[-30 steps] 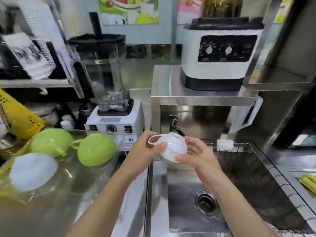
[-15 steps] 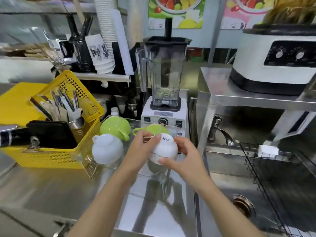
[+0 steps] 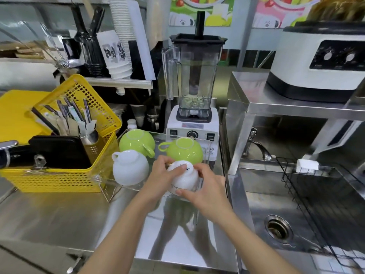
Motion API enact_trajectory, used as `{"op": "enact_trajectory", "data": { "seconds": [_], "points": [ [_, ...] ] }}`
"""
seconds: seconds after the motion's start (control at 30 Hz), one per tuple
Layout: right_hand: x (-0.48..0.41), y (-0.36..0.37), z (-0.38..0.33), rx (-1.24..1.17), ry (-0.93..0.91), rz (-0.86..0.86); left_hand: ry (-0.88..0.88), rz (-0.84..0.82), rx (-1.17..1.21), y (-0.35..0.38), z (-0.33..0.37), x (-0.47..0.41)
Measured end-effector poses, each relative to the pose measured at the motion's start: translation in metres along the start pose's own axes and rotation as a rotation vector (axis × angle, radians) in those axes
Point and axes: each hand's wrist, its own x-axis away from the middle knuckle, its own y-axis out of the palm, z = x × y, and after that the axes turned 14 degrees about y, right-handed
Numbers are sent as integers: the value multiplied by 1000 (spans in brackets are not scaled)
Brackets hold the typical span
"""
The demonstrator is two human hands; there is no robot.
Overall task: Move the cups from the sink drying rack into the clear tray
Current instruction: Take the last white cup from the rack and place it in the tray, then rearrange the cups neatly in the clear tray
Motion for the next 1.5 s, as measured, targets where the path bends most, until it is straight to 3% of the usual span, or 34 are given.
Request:
{"op": "enact_trajectory", "data": {
  "seconds": [0.33,0.8,1.17,1.5],
  "points": [
    [1,5,0,186,-58,67,-98,-83,14,-6,3,0],
    [7,1,8,253,-174,63,-15,-90,-54,-7,3,3],
    [-12,-25,4,169,-282,51,334,121,-446,-11,32,8],
    [-44,-42,-21,95,-252,-108,306,168,-687,-73,56,-3]
  ]
}}
